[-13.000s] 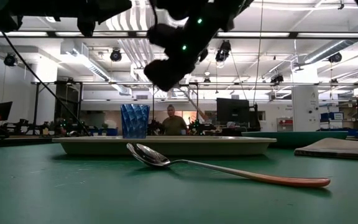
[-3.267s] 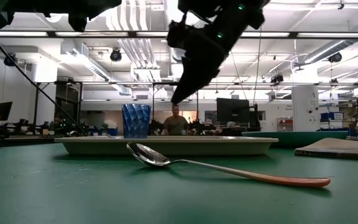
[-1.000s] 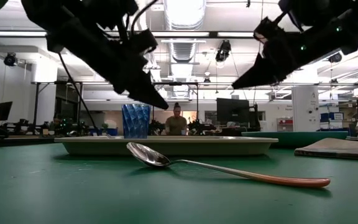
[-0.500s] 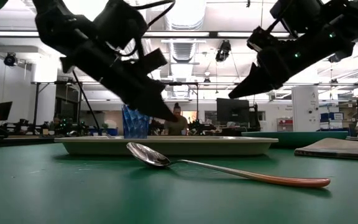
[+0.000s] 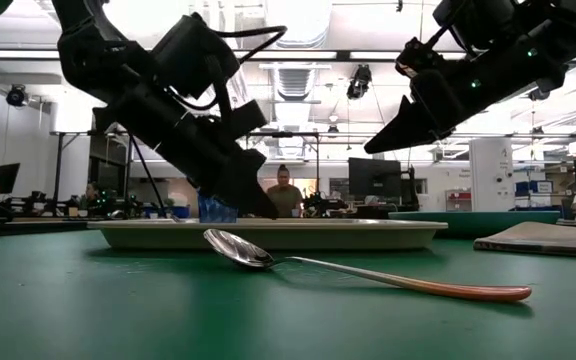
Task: Pick and place plate/cup/fork/spoon on tray
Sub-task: Put the orange fork on the left of the white serving tray
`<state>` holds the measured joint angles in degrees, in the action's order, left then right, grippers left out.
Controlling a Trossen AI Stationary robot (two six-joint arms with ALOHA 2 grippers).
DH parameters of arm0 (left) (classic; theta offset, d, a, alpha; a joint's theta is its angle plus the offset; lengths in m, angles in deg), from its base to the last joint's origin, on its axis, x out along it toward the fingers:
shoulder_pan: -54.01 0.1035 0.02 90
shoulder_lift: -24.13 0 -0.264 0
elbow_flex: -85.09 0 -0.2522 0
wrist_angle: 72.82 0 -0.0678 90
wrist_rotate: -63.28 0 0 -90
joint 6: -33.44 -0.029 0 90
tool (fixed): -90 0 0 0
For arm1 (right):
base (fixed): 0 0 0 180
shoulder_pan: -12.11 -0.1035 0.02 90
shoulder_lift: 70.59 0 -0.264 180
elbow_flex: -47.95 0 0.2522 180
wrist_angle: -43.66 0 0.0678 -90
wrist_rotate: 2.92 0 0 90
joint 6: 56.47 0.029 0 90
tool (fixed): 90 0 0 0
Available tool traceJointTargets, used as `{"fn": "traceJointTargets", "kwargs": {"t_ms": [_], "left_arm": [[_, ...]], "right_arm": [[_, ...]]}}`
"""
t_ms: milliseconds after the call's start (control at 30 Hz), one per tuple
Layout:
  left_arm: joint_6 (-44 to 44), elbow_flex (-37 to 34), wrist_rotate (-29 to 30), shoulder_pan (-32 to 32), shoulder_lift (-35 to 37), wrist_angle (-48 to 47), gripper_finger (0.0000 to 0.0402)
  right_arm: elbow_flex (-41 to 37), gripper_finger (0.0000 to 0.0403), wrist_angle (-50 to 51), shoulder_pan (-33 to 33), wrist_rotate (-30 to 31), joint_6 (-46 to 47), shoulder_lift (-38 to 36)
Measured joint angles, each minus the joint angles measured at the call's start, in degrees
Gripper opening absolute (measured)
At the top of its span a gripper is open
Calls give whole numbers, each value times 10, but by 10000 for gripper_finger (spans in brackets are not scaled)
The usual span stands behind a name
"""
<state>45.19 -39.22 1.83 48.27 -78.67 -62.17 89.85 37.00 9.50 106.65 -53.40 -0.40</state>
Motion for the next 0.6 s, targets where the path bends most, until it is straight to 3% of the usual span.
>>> {"fn": "traceJointTargets", "kwargs": {"t_ms": [300,600], "left_arm": [[17,0,-85,0,-11,4,4],[13,6,-99,0,9,6,4]], "right_arm": [[0,68,0,0,0,8,0],[0,68,1,-1,-1,10,1]]}}
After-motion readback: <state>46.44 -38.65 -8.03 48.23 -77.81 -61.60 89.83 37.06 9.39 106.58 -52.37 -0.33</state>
